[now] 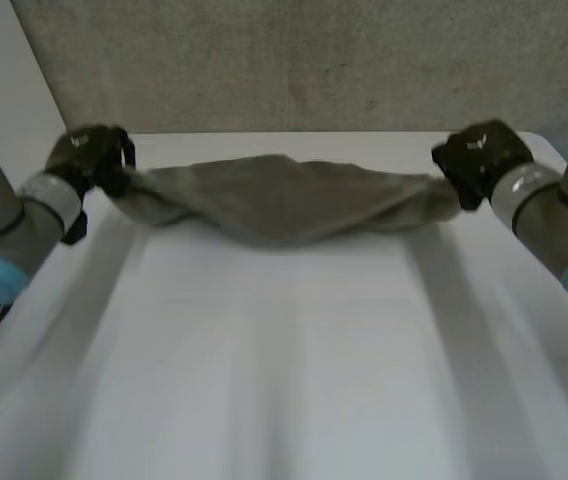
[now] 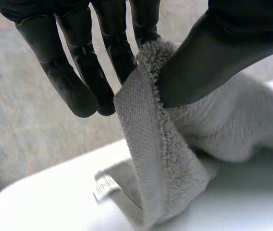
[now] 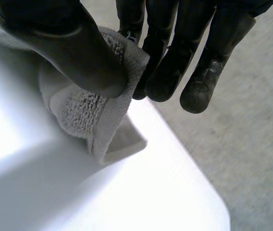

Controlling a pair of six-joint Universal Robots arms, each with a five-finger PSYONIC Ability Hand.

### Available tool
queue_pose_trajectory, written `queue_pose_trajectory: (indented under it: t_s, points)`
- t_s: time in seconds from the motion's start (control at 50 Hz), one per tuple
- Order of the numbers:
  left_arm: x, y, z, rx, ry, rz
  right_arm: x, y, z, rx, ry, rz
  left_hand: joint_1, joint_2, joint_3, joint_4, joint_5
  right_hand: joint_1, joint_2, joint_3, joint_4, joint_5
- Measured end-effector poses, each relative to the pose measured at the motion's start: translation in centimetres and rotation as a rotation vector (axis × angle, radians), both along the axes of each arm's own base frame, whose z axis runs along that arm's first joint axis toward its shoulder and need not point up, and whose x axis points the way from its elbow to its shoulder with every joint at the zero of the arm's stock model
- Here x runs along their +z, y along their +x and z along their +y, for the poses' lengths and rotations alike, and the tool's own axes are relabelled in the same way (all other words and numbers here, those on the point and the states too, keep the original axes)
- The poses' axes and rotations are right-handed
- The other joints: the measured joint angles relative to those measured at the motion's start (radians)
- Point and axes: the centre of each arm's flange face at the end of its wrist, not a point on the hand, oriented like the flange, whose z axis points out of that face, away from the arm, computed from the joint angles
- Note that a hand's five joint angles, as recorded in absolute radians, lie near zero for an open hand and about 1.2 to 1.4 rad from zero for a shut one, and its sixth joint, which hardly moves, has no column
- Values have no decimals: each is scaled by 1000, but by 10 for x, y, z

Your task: Fold the towel.

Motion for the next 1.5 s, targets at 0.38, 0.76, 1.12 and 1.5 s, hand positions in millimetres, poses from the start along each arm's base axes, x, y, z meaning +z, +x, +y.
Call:
queue_pose_trajectory:
  t_s: [0.38, 0.76, 1.12, 1.5]
  points:
    - [46, 45, 80, -23, -76, -41, 55, -83, 66, -105, -55, -40, 0, 0, 0, 0, 0, 0, 0, 0, 0, 0]
    - [18, 34, 59, -64, -4, -38, 11, -80, 19, -83, 118, -33, 0, 0, 1, 0, 0, 0, 0, 0, 0, 0]
    - [-41, -17, -38, 77, 48, -136, -62, -41, -79, -197, 110, -9, 0, 0, 1, 0, 0, 0, 0, 0, 0, 0]
    - [-65, -48, -59, 103, 68, -171, -79, -19, -114, -216, -1, -76, -1023, -1045, -1107, -1106, -1044, -1012, -1021, -1021, -1026, -1063]
